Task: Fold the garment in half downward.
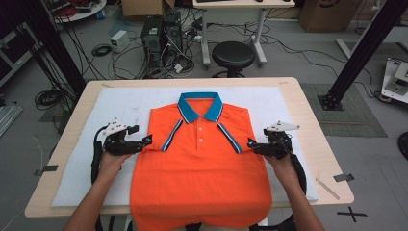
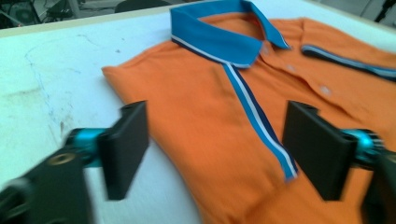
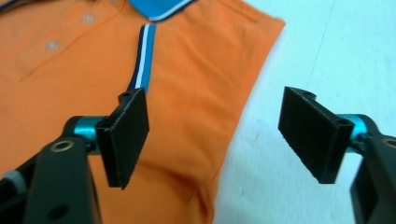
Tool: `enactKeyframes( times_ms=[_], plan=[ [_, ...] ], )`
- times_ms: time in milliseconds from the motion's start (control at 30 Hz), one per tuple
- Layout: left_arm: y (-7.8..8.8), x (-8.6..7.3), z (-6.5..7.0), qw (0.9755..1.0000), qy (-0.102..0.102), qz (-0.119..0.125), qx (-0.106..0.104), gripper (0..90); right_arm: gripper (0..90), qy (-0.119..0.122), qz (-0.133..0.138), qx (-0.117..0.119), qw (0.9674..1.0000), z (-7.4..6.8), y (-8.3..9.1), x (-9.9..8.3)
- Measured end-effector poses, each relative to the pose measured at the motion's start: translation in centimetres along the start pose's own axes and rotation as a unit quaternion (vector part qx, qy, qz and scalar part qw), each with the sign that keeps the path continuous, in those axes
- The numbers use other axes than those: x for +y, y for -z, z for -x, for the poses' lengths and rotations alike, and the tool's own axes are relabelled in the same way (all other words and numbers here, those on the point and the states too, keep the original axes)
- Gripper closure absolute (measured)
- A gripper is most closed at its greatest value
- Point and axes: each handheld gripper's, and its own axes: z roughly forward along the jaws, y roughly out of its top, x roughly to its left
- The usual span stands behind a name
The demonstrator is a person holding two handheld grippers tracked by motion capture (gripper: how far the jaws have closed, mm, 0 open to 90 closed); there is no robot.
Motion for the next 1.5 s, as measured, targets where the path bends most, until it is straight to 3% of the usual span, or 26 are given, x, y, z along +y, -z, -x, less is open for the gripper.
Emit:
enactKeyframes(
  times_ms=[233,300,433,533,700,767,833,933,1033,1100,1267,1333,1500],
  plan=[
    [-1.3,1.8,-1.6,1.0,0.002,0.0,0.008,18.6,21.0,0.006,0.003,0.005,1.0,1.1,-1.1,2.4],
    [-1.7,1.9,-2.1,0.9999,0.007,0.015,0.004,18.9,21.1,0.008,0.002,0.007,0.9999,1.3,-1.5,3.0],
    [-2.9,2.3,-2.9,0.9999,0.008,-0.008,0.001,19.4,21.1,0.014,-0.008,0.008,0.9998,1.9,-2.5,3.8],
    [-3.8,2.2,-3.8,0.9999,0.015,0.007,-0.002,19.7,21.3,0.01,-0.016,0.012,0.9997,2.5,-3.6,4.3],
    [-5.4,2.6,-4.8,0.9994,0.021,-0.027,0.004,20.0,25.2,0.004,-0.037,0.012,0.9992,3.3,-5.5,4.6],
    [-5.9,2.7,-5.1,0.9995,0.016,-0.026,0.005,22.9,25.5,0.005,-0.047,0.014,0.9988,3.5,-6.1,4.7],
    [-6.7,2.9,-5.5,0.9981,0.021,-0.056,0.018,23.7,25.9,0.004,-0.053,0.015,0.9985,3.7,-6.5,4.8],
    [-7.6,3.1,-5.9,0.9977,0.021,-0.058,0.028,23.8,26.2,-0.006,-0.059,0.013,0.9981,4.3,-6.8,5.0],
    [-8.5,3.0,-6.2,0.9953,0.029,-0.087,0.032,26.0,27.8,-0.009,-0.065,0.016,0.9977,4.8,-7.2,5.4],
    [-9.0,3.1,-6.3,0.9939,0.021,-0.099,0.042,32.2,30.9,-0.011,-0.069,0.018,0.9974,5.1,-7.6,5.8],
    [-9.9,2.7,-6.5,0.9912,0.027,-0.112,0.065,41.9,35.3,-0.023,-0.08,0.015,0.9964,5.9,-8.9,6.7],
    [-10.0,2.6,-6.5,0.9903,0.031,-0.117,0.068,44.9,37.6,-0.024,-0.085,0.009,0.9961,5.9,-9.5,6.9],
    [-10.1,2.6,-6.4,0.9911,0.03,-0.117,0.056,57.7,43.1,-0.025,-0.103,-0.005,0.9944,5.9,-11.0,6.9]
  ],
)
